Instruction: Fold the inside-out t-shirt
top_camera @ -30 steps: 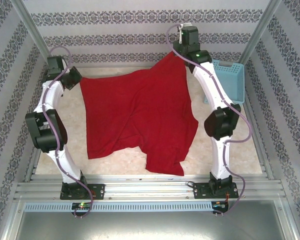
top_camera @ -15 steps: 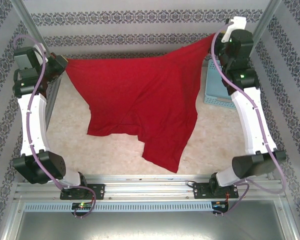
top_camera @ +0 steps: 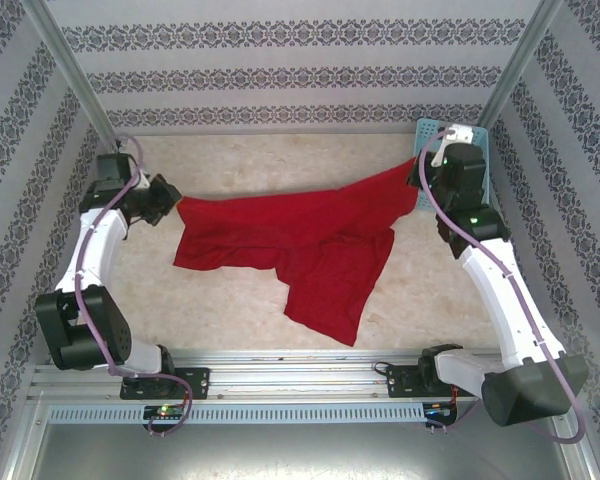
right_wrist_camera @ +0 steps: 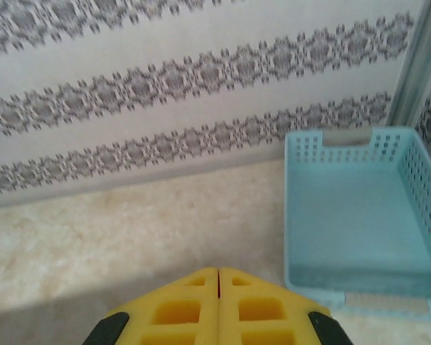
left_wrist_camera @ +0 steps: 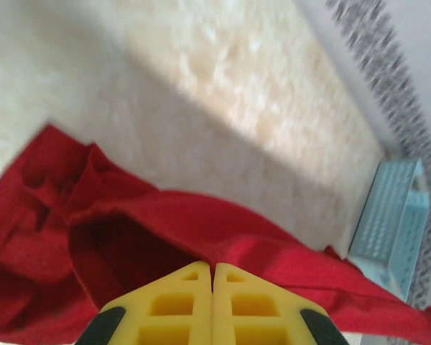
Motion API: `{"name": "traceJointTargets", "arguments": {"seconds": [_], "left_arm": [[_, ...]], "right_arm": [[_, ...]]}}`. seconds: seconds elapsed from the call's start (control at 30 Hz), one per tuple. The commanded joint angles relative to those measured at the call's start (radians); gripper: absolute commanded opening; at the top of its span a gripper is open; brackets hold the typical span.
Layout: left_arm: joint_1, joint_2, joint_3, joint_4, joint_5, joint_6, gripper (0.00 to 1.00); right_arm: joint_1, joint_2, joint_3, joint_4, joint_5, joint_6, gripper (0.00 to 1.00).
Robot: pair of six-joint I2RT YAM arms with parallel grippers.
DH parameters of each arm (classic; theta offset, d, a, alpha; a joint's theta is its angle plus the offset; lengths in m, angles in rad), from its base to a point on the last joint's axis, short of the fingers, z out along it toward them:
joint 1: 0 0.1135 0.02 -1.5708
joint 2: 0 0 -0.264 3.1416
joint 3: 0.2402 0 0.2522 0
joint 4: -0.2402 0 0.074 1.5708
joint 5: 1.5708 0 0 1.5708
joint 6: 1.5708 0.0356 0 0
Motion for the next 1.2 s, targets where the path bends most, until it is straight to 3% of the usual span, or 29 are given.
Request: {"name": "traceJointTargets", "arguments": {"seconds": [0.0,0.17,0.27,0.43,0.63,0.7,0.77,0.9,1.17], "left_arm": [[-0.044,0.107,-0.017,0.090,-0.005,0.047,0.00],[-0.054,0.222,-0.062,0.166,-0.067,0.059,0.00],[-0.053,0.252,-0.094,0.220,-0.055,0.055,0.05],[-0.053,0.237,-0.172,0.301,-0.017,0.037,0.28],[-0.053,0.087,-0.294,0.348,-0.053,0.019,0.54],[-0.053,0.034,-0.339,0.338,-0.097,0.027,0.58],[-0.054,0.001,-0.376,0.354,-0.116,0.029,0.58],[-0.072,0.022,-0.383,0.365,-0.089,0.050,0.47],[-0.113,0.114,-0.339,0.373,-0.145,0.079,0.40]], "right_arm": [[-0.011,0.005,-0.062,0.053,0.036,0.041,0.00],[-0.043,0.025,-0.094,0.059,0.062,0.057,0.00],[-0.059,0.032,-0.096,0.049,0.086,0.067,0.00],[-0.075,0.052,-0.096,0.049,0.064,0.079,0.00],[-0.078,0.064,-0.097,0.055,0.043,0.085,0.00],[-0.080,0.064,-0.096,0.053,0.035,0.085,0.00],[-0.082,0.064,-0.096,0.055,0.028,0.087,0.00],[-0.082,0.061,-0.097,0.054,0.018,0.090,0.00],[-0.083,0.059,-0.105,0.054,0.004,0.092,0.00]]}}
